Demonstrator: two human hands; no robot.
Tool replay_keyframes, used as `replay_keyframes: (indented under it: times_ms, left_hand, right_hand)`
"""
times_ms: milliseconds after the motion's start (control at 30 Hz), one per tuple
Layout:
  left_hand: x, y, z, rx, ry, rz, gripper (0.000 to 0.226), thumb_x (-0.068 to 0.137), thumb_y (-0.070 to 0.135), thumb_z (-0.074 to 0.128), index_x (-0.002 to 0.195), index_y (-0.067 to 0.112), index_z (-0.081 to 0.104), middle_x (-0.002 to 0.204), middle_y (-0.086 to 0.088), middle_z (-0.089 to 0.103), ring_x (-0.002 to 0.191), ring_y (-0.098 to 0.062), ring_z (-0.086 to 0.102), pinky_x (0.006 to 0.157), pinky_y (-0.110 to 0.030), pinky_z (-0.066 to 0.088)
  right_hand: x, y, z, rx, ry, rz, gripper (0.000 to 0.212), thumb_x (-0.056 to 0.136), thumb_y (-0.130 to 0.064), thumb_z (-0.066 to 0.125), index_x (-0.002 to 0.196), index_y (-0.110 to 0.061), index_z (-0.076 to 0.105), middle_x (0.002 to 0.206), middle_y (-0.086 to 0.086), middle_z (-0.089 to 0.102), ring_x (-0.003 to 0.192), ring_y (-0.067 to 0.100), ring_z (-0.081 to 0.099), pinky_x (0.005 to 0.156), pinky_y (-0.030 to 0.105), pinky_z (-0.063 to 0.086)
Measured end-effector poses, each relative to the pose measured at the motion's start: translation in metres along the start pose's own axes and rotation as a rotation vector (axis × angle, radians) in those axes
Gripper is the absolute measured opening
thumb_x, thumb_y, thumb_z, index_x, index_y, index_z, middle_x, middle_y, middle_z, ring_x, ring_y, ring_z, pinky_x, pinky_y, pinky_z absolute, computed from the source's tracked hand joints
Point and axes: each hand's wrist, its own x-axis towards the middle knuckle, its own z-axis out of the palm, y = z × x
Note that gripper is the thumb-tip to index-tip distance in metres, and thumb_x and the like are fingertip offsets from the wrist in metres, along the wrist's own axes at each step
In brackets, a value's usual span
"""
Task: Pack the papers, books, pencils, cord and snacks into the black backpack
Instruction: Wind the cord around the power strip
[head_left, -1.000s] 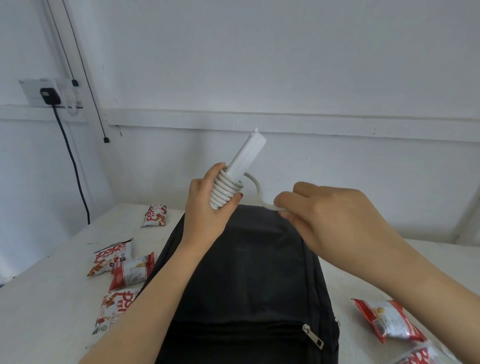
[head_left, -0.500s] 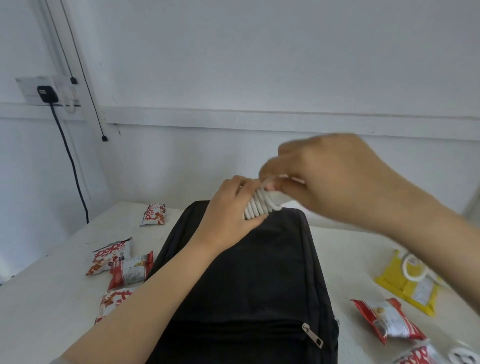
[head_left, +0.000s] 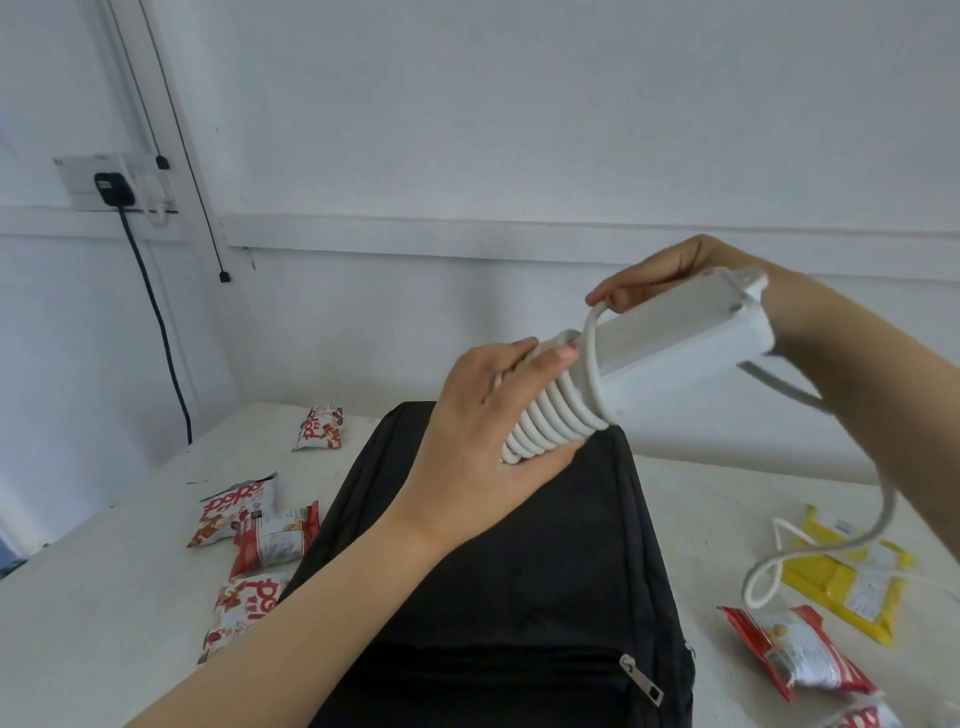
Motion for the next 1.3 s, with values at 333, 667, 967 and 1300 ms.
replay_keyframes:
  times_ms: [333, 667, 967, 1300]
  left_hand:
    - [-0.019, -0.012, 0.009, 0.129, -0.006, -0.152, 0.066, 0.082, 0.037, 0.065, 0.137, 0.044, 0.029, 0.12, 0.0, 0.038, 0.112, -0.016, 0.048, 0.09, -0.033, 0.053]
    - [-0.025, -0.011, 0.012, 0.079, -0.048, -0.258, 0.063, 0.077, 0.04, 0.069, 0.13, 0.038, 0.035, 0.121, -0.002, 0.043, 0.109, -0.019, 0.052, 0.084, -0.036, 0.056]
    - [-0.001, -0.028, -0.007, 0.355, 0.016, -0.308, 0.065, 0.072, 0.023, 0.079, 0.128, 0.025, 0.045, 0.113, -0.015, 0.05, 0.101, -0.018, 0.047, 0.078, -0.024, 0.043]
    - [-0.006, -0.041, -0.001, 0.461, -0.148, -0.401, 0.063, 0.074, 0.025, 0.077, 0.131, 0.024, 0.05, 0.113, -0.013, 0.051, 0.097, -0.026, 0.051, 0.073, -0.034, 0.049]
  right_hand:
    - [-0.031, 0.058, 0.066, 0.383, 0.111, 0.068, 0.015, 0.08, 0.001, 0.056, 0.079, -0.009, 0.067, 0.058, -0.004, 0.046, 0.053, 0.012, 0.031, 0.045, 0.018, 0.028]
    - [-0.048, 0.06, 0.089, 0.537, 0.017, 0.2, 0.047, 0.086, -0.006, 0.056, 0.129, -0.026, 0.058, 0.069, 0.006, 0.037, 0.055, 0.01, 0.034, 0.049, 0.02, 0.035]
    - [-0.069, 0.043, 0.091, 0.139, -0.099, 0.389, 0.015, 0.099, -0.02, 0.043, 0.108, -0.022, 0.055, 0.057, -0.005, 0.045, 0.042, 0.009, 0.04, 0.043, 0.022, 0.04]
    - [-0.073, 0.018, 0.098, -0.997, 0.226, -0.28, 0.03, 0.082, -0.027, 0.053, 0.063, -0.022, 0.031, 0.048, -0.01, 0.026, 0.039, 0.013, 0.022, 0.042, 0.013, 0.006]
